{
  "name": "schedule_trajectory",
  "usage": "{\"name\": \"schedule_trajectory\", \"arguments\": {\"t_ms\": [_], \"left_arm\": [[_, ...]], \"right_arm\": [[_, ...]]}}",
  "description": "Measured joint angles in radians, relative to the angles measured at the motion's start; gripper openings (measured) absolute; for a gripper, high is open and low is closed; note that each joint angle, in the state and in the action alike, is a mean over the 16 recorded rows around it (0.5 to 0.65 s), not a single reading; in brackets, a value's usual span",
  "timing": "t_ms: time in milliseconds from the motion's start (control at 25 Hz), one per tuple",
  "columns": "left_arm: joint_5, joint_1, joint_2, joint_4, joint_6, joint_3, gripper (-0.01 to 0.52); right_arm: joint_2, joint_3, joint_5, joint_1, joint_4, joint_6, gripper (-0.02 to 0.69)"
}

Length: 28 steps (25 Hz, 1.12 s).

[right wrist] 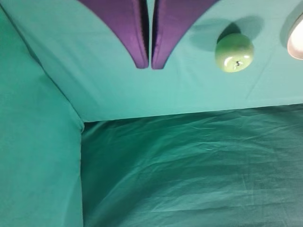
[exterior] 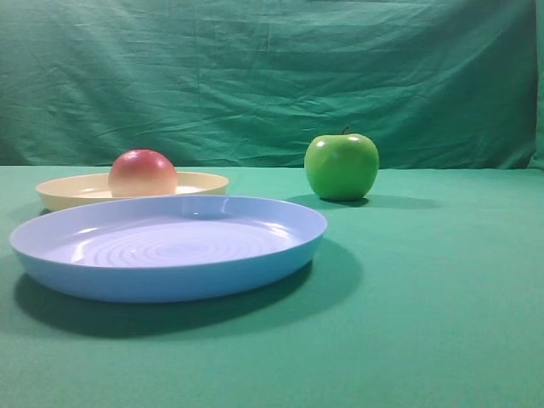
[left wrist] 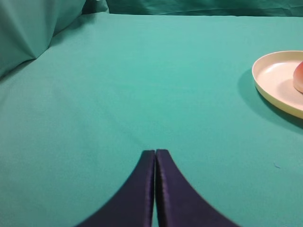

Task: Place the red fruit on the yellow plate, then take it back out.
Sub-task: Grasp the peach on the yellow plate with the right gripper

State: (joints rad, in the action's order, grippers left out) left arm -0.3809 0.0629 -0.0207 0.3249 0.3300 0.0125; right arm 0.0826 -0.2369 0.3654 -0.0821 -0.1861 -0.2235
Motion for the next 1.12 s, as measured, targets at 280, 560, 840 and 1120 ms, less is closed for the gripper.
{"name": "schedule_trajectory", "arguments": {"t_ms": [280, 560, 840, 1120], "left_arm": [[0.000, 0.000, 0.000, 0.000, 0.000, 0.000, 0.000], [0.000, 0.000, 0.000, 0.000, 0.000, 0.000, 0.000], [0.000, 0.000, 0.000, 0.000, 0.000, 0.000, 0.000], [0.000, 0.000, 0.000, 0.000, 0.000, 0.000, 0.000]], "right_arm": [[-0.082, 0.196, -0.104, 0.021, -0.002, -0.002, 0.000], [-0.093, 0.262, -0.081, 0.022, -0.001, -0.003, 0.000], [-0.093, 0.264, -0.018, 0.022, 0.002, -0.004, 0.000], [-0.093, 0.264, 0.008, 0.022, 0.005, -0.004, 0.000]]}}
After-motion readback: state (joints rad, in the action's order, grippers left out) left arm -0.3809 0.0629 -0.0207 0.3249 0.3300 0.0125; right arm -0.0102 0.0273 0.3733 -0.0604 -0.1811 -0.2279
